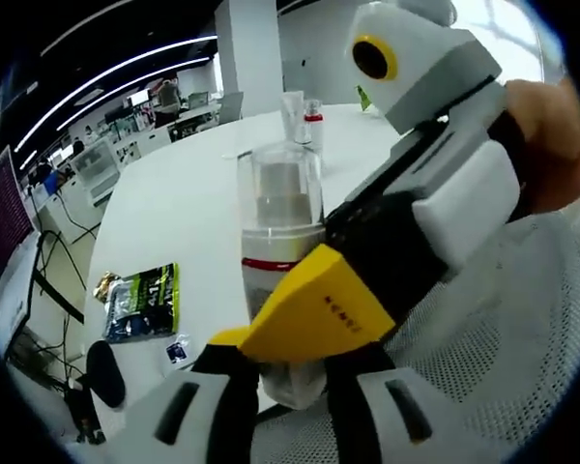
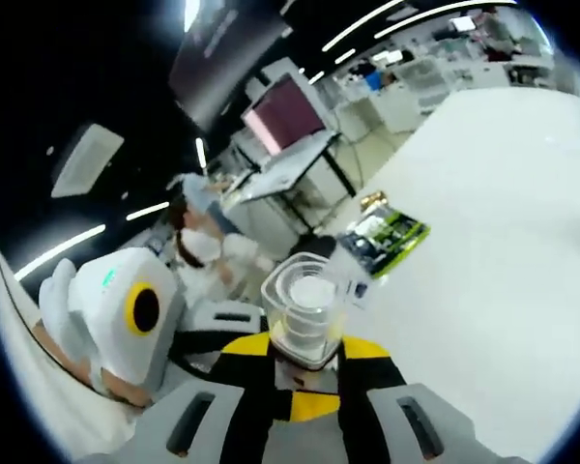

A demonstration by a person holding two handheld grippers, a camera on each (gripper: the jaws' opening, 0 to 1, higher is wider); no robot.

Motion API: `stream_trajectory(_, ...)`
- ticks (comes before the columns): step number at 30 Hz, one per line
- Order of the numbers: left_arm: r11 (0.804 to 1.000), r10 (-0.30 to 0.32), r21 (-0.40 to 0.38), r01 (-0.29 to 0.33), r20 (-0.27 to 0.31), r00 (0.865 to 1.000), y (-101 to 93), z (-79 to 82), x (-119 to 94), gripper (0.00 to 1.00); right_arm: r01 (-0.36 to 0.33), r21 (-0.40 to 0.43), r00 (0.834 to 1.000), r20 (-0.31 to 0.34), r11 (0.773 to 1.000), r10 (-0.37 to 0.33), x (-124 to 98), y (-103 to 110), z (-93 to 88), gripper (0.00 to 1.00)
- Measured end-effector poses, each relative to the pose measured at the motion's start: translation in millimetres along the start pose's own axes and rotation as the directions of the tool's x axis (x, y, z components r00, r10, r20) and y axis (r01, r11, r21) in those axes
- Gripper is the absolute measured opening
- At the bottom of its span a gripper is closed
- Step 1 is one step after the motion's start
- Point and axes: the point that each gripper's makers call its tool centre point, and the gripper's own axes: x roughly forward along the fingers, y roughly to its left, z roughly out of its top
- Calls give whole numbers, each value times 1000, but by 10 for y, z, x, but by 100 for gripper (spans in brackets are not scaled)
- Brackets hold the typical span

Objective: Arrange the skincare products in the storage area until every visible bottle or jar stands upright without overlapping.

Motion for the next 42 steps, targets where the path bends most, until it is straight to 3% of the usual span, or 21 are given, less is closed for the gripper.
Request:
stream_trajectory(15,998,-14,65,12,26,1000,-37,28,27,23,10,-126,1000,-28,992,-14,-35,-32,-20,19)
stream_trajectory(22,997,-27,72,26,21,999,-60,13,26,22,-39,-288,996,-86,957,14,-37,2,-46,19)
stream_trajectory(32,999,-38,16,37,32,999,-60,44,-13,20,-97,-269,993,-87,958,76,-67,23,-24,20)
stream_trajectory(42,999,-39,-13,39,3,999,-58,2,-7,20,-75,-192,995,-82,978,61,-43,10,-45,20)
